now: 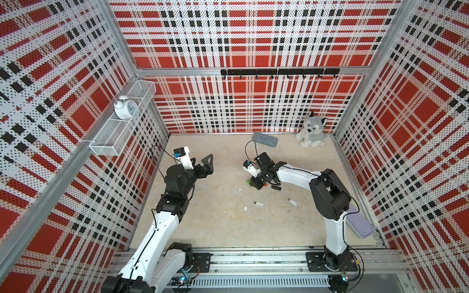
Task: Close the usb drive cover
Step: Place the USB drive at the center of the board.
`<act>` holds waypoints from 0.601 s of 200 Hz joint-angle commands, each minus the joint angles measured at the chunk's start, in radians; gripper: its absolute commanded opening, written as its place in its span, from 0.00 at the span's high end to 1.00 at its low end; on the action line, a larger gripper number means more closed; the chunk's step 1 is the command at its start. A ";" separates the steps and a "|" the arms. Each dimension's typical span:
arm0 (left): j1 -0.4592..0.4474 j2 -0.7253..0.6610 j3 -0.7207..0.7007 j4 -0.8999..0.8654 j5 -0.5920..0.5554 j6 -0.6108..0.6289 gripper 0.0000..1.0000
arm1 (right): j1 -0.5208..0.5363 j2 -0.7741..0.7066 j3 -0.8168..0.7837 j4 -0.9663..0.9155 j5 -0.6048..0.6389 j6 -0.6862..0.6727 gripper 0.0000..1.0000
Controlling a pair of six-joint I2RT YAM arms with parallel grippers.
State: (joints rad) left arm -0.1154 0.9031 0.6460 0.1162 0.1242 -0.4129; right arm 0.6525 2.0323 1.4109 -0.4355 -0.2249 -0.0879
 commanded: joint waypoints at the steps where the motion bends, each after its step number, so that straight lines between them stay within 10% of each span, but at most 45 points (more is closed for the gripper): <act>1: 0.025 -0.041 -0.021 0.019 -0.031 -0.033 0.02 | 0.010 0.037 0.041 -0.052 0.051 0.012 0.88; 120: 0.085 -0.015 -0.074 0.085 0.158 -0.125 0.02 | 0.024 0.104 0.086 -0.081 0.126 -0.032 0.66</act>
State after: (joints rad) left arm -0.0380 0.8886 0.5804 0.1612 0.2481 -0.5198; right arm 0.6670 2.1147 1.4857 -0.4828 -0.1280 -0.1040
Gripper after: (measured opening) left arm 0.983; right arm 0.302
